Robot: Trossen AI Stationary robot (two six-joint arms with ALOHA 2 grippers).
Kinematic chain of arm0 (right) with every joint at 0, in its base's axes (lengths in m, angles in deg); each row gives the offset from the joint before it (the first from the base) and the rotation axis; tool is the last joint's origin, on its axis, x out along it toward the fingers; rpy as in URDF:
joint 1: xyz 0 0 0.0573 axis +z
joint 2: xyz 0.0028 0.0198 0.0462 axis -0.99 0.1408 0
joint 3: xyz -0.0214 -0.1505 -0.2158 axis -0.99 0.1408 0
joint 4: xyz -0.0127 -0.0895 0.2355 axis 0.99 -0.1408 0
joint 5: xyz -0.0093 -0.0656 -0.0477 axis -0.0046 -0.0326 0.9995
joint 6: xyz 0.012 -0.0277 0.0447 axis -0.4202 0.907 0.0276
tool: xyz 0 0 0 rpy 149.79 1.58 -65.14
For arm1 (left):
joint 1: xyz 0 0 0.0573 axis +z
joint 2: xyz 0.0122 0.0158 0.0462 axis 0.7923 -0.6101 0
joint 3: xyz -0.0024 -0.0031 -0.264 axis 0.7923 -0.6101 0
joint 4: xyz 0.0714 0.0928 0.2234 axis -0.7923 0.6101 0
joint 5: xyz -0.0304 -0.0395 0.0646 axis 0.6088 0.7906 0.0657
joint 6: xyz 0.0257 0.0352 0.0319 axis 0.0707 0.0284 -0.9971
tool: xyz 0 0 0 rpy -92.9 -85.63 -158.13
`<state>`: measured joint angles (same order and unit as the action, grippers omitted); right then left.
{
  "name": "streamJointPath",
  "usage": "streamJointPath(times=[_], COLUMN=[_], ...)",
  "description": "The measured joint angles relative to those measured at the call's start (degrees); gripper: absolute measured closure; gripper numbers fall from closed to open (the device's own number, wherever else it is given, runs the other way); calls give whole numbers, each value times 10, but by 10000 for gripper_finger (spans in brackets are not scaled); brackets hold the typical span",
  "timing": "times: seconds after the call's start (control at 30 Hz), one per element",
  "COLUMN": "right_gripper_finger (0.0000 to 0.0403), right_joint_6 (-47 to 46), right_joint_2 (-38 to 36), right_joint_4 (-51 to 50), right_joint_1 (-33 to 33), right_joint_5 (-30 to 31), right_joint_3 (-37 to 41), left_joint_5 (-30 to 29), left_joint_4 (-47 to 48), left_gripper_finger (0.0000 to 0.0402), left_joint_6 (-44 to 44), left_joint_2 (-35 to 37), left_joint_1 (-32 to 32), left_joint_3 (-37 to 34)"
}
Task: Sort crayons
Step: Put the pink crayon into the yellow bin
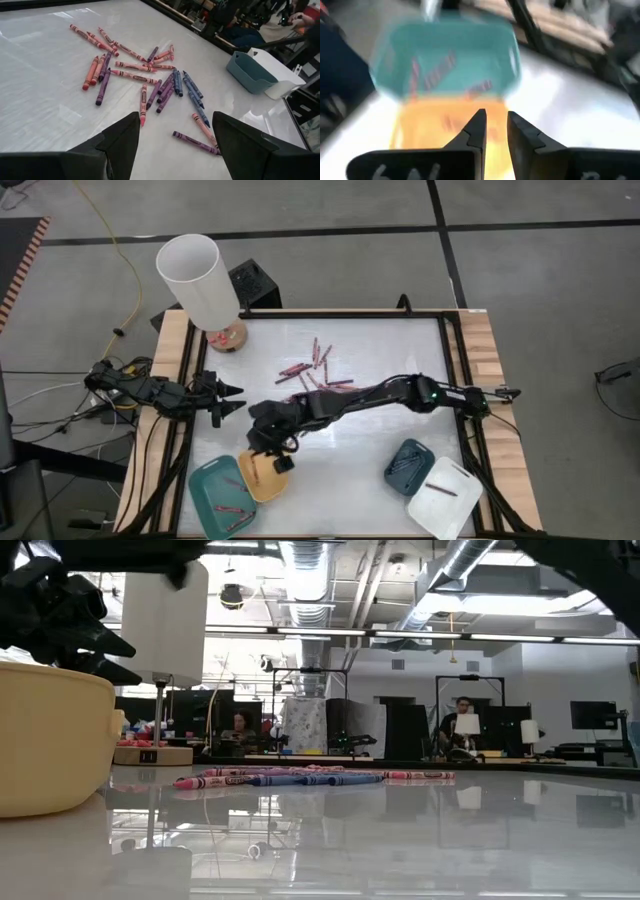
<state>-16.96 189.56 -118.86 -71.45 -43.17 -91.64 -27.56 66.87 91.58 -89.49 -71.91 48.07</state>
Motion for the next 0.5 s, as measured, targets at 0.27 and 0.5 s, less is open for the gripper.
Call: streamJointPath(times=[0.27,0.5], right_gripper_finger=[330,330], right_joint_6=[80,95], right_joint_2=[-14,42], right_joint_4=[-224,-258], right_joint_1=[2,-2], right_joint_5=[135,132], right_joint_3=[3,4], left_joint_5=[0,0], left_joint_4=[0,0], left_gripper_finger=[161,161], left_joint_6=[0,0], left_joint_2=[0,0], left_joint_1=[0,0], left_joint_3=[0,0])
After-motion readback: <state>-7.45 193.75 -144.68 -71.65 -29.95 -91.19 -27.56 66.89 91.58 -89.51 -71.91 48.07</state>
